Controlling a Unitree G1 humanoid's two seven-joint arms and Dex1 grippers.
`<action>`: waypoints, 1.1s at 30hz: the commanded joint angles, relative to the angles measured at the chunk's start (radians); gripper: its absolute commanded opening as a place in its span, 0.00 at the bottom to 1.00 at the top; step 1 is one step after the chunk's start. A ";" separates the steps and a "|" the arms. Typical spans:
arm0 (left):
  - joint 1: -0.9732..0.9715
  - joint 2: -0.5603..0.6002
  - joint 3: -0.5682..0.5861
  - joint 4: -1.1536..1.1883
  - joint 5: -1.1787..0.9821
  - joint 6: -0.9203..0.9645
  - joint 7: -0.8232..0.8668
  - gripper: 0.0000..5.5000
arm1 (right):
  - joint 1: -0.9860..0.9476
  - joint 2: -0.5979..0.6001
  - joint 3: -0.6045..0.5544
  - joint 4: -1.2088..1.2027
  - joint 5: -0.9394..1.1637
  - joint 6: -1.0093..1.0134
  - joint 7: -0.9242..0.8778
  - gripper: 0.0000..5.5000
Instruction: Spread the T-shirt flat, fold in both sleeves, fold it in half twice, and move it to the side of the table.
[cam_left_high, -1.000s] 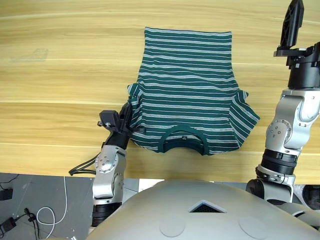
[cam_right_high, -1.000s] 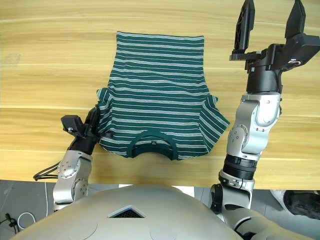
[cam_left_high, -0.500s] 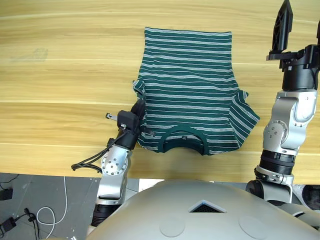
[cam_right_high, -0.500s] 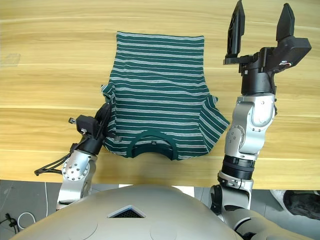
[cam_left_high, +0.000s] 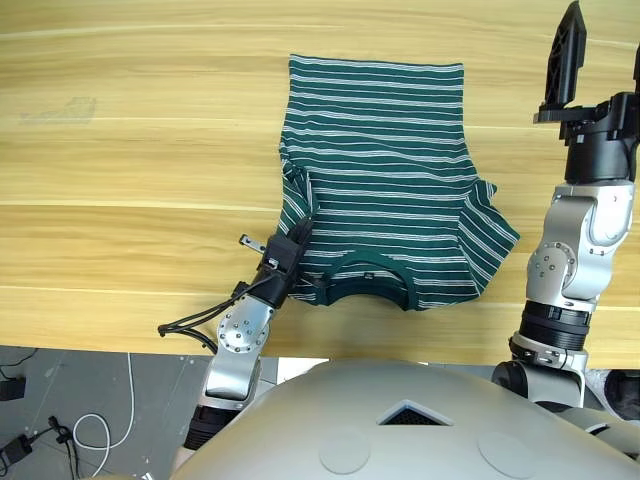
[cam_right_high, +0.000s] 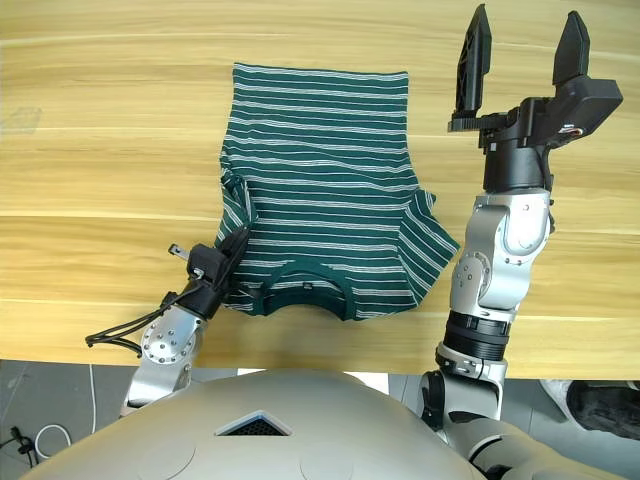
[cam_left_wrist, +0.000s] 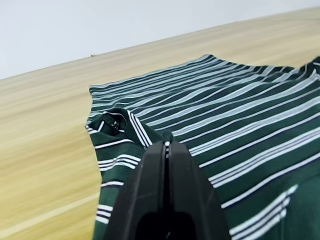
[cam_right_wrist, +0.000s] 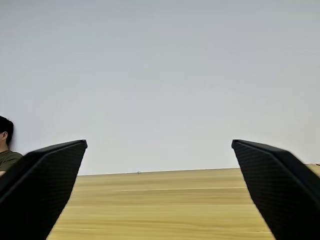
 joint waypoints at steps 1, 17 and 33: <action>-0.010 0.047 -0.047 0.031 0.116 -0.010 0.006 0.01 | 0.005 -0.005 -0.008 -0.008 0.004 0.004 0.001 0.98; -0.021 0.131 -0.114 -0.005 0.203 -0.037 -0.041 0.25 | -0.001 0.001 -0.002 0.011 -0.007 -0.008 0.001 0.98; 0.092 0.275 0.243 -0.621 -0.885 0.152 -0.211 0.71 | 0.340 -0.281 -0.146 -0.088 0.516 0.554 0.338 0.98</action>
